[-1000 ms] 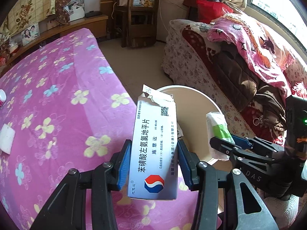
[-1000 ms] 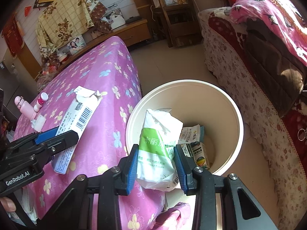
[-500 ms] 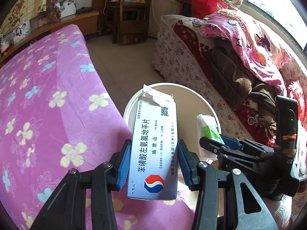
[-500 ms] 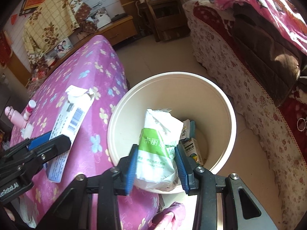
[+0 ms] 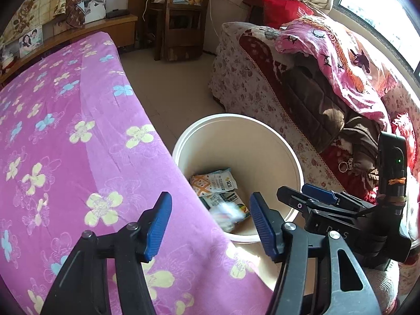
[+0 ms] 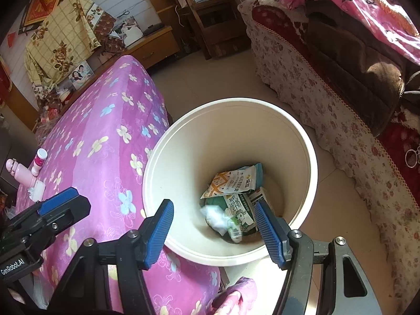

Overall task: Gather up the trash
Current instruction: 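Move both tools away from the bucket back over the table items, then grasp the crumpled plastic bag with the left tool while the right tool grasps the white sponge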

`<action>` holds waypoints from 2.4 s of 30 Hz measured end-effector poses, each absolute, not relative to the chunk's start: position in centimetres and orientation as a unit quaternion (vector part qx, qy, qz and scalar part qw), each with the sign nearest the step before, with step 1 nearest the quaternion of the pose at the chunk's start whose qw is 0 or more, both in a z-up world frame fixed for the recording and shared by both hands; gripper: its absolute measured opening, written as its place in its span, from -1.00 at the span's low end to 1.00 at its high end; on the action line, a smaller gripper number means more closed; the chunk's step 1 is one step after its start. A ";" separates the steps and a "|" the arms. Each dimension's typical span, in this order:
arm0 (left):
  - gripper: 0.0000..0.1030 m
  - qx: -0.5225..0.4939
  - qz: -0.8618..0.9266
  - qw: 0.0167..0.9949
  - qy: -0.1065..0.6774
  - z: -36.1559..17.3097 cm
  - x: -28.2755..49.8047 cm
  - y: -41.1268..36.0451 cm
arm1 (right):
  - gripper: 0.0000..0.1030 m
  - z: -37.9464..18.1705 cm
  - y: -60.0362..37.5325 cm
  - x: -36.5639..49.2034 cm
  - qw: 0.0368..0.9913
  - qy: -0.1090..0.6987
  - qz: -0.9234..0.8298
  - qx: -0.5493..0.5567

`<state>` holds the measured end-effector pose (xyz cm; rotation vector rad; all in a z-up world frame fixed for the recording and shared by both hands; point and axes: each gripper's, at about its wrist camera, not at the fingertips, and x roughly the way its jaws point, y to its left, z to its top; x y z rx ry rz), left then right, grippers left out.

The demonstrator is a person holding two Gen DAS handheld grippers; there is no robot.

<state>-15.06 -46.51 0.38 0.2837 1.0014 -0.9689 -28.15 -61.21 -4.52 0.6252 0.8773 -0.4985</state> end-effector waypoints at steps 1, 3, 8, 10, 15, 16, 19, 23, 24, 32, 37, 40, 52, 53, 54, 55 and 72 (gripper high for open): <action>0.21 0.131 -0.443 0.759 0.458 0.5 -15.1 -46.4 | 0.32 -4.4 -61.0 -28.1 0.830 0.414 -0.233 0.293; 0.21 0.130 -0.438 0.763 0.457 0.6 -15.0 -46.0 | 0.32 -4.2 -60.5 -27.9 0.832 0.414 -0.231 0.288; 0.21 0.127 -0.427 0.771 0.455 1.0 -14.6 -44.7 | 0.32 -3.2 -59.2 -27.4 0.839 0.412 -0.222 0.278; 0.21 0.126 -0.422 0.775 0.453 1.1 -14.4 -44.1 | 0.32 -2.7 -58.5 -27.1 0.842 0.412 -0.217 0.271; 0.21 0.121 -0.408 0.786 0.448 1.7 -13.7 -42.1 | 0.32 -1.5 -56.7 -26.0 0.850 0.409 -0.202 0.264; 0.21 0.120 -0.404 0.789 0.448 1.8 -13.4 -41.5 | 0.32 -1.2 -56.3 -25.7 0.852 0.408 -0.198 0.262; 0.21 0.116 -0.391 0.797 0.446 2.0 -12.6 -40.0 | 0.32 -0.5 -54.8 -24.8 0.857 0.407 -0.185 0.255; 0.21 0.108 -0.374 0.808 0.442 2.5 -11.7 -37.7 | 0.32 0.1 -52.8 -23.4 0.863 0.408 -0.170 0.243; 0.21 0.107 -0.371 0.810 0.441 2.6 -11.5 -37.3 | 0.32 0.3 -52.2 -23.0 0.865 0.408 -0.165 0.241; 0.21 0.091 -0.341 0.828 0.437 3.1 -9.5 -32.1 | 0.32 1.1 -48.3 -20.1 0.873 0.415 -0.135 0.216; 0.22 0.066 -0.314 0.835 0.446 2.9 -7.1 -27.7 | 0.34 1.4 -46.0 -18.4 0.876 0.420 -0.118 0.207; 0.25 0.050 -0.296 0.839 0.454 2.8 -5.3 -24.7 | 0.36 1.5 -44.4 -17.1 0.877 0.424 -0.102 0.202; 0.28 -0.034 -0.199 0.858 0.473 2.3 4.5 -15.6 | 0.36 0.7 -37.9 -10.9 0.876 0.446 -0.032 0.178; 0.28 -0.038 -0.192 0.858 0.474 2.1 5.2 -15.4 | 0.36 0.7 -37.5 -10.5 0.877 0.447 -0.028 0.175; 0.28 -0.040 -0.187 0.859 0.476 2.0 5.8 -15.3 | 0.36 0.7 -37.2 -10.1 0.877 0.447 -0.025 0.173; 0.28 -0.042 -0.182 0.858 0.479 1.7 6.4 -15.3 | 0.36 0.7 -36.9 -9.7 0.877 0.448 -0.021 0.171; -0.54 -0.023 -0.171 0.845 0.506 -0.7 8.4 -13.0 | 0.38 -0.2 -32.7 -1.8 0.870 0.452 0.031 0.195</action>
